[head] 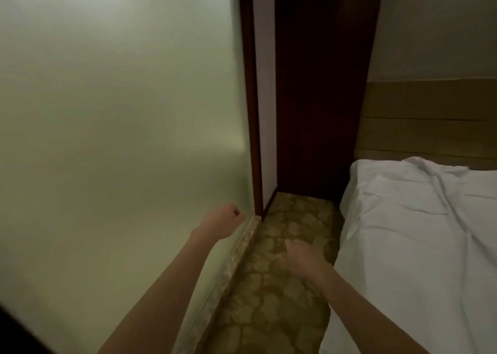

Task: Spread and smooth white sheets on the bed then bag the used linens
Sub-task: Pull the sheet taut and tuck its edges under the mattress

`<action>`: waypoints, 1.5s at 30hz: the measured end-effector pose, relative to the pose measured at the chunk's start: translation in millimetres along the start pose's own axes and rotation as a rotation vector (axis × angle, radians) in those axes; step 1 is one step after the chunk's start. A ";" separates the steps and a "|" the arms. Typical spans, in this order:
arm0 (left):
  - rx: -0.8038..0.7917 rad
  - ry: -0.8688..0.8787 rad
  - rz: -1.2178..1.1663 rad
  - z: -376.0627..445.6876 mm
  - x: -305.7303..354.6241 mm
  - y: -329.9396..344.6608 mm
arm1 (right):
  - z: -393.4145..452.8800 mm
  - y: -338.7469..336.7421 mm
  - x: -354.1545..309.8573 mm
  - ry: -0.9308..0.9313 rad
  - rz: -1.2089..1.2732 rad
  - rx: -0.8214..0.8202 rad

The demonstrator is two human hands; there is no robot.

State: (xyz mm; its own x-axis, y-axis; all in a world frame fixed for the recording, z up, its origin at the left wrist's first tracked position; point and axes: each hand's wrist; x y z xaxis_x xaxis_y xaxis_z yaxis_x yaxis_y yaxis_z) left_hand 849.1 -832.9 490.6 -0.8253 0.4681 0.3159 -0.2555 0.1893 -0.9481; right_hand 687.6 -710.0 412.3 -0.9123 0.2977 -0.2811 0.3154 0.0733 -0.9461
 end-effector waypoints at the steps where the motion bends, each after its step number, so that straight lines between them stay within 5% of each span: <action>1: -0.025 0.013 -0.005 10.9 -2.7 2.4 | 8.5 -7.9 -0.4 0.009 0.015 0.011; 16: -0.355 0.217 0.045 135.4 66.2 118.4 | 87.3 -142.0 82.1 0.205 -0.117 0.263; 34: -0.362 0.800 -0.037 351.4 243.4 92.7 | 164.7 -63.4 191.4 0.870 -0.017 0.093; 45: -0.500 1.088 0.151 353.3 296.7 165.8 | 171.3 -87.0 220.7 1.056 0.033 0.153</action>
State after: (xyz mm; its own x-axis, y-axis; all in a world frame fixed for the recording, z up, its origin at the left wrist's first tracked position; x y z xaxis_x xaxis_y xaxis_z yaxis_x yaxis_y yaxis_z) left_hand 384.0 -967.5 414.2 0.0877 0.9509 0.2967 0.2287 0.2707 -0.9351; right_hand 414.1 -813.7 404.9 -0.1920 0.9768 -0.0944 0.2331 -0.0481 -0.9713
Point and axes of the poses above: each hand's wrist, its own z-axis towards the middle knuckle, its own y-axis out of the palm, x = y × z, and after that the axes turned 3 degrees about -y, right-handed
